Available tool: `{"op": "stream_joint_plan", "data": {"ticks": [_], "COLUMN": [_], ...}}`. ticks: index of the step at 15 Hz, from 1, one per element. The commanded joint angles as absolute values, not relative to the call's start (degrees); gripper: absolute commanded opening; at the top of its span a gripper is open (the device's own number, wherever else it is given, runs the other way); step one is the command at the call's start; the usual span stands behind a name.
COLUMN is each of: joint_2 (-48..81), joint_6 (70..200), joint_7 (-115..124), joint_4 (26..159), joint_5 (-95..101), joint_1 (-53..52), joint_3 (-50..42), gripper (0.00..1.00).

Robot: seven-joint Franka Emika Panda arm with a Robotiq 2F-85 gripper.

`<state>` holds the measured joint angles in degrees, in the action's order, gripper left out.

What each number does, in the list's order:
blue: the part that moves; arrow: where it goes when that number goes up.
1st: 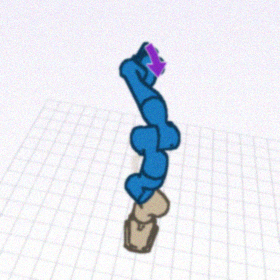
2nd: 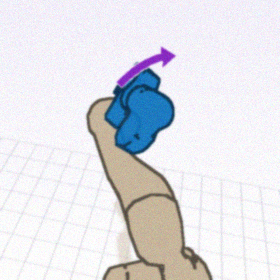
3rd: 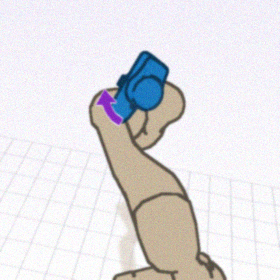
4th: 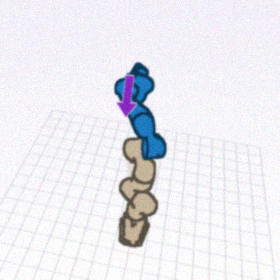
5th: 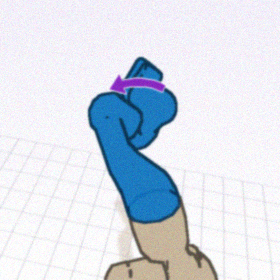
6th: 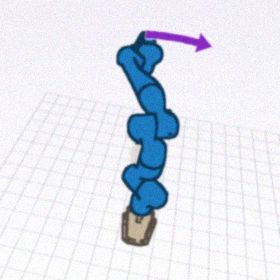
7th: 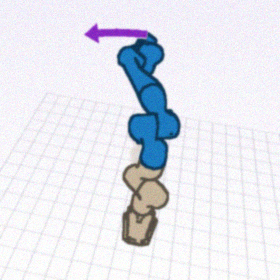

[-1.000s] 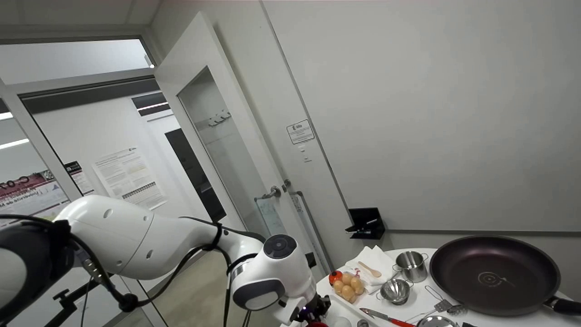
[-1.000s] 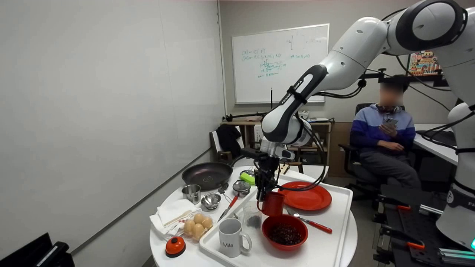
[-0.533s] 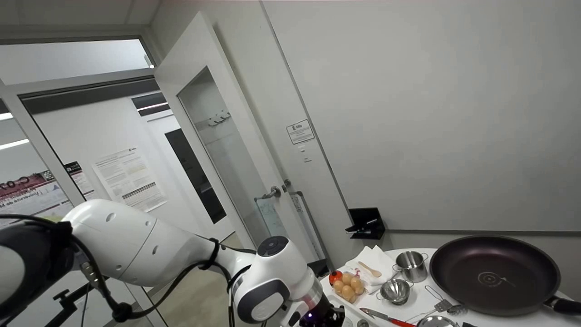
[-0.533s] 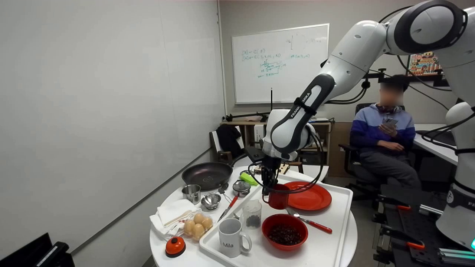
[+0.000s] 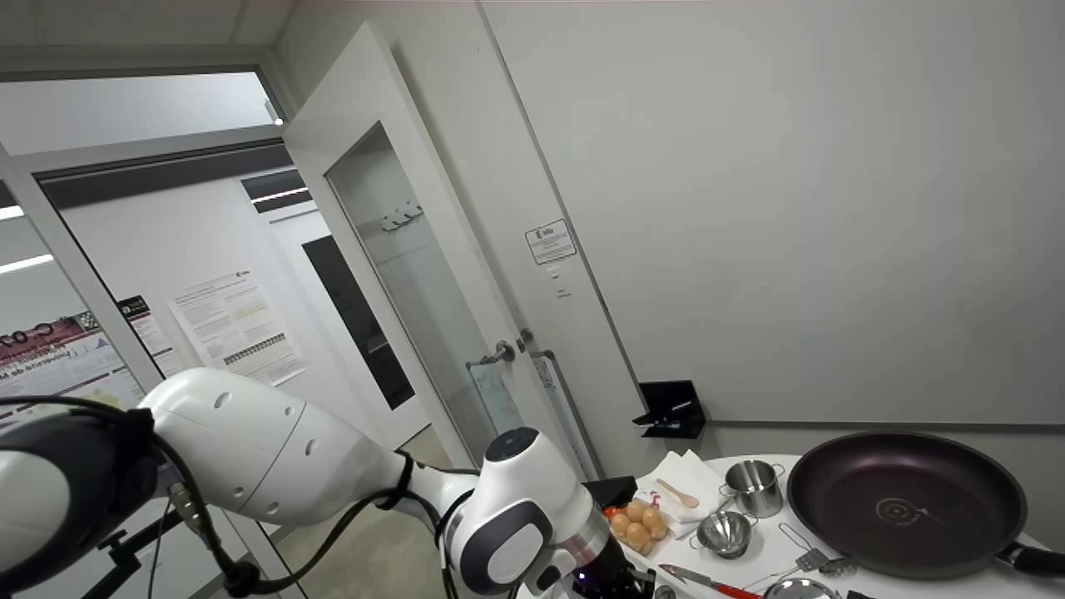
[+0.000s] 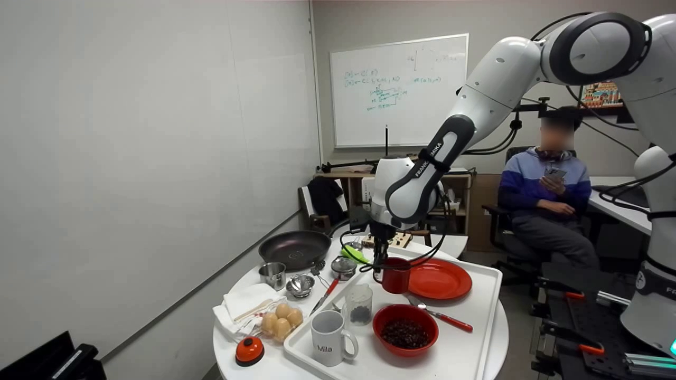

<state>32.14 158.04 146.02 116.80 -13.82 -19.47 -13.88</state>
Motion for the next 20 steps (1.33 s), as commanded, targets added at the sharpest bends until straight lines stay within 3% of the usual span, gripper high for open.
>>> {"op": "stream_joint_plan", "data": {"ticks": [1, 5, 11, 16, 20], "joint_2": [35.5, 39.6, 50.1, 54.9, 55.3], "joint_6": [157.4, 157.1, 149.5, 143.5, 148.4], "joint_7": [151.7, 149.3, 149.1, 149.1, 146.1], "joint_4": [111.0, 106.1, 101.4, 99.3, 97.6], "joint_5": [-12.7, -21.9, -38.1, -42.3, -41.4], "joint_1": [-16.7, -22.4, -37.8, -42.4, -39.5], "joint_3": [-12.1, -19.9, -40.4, -43.9, -38.4], "gripper": [0.08, 0.08, 0.08, 0.08, 0.08]}}
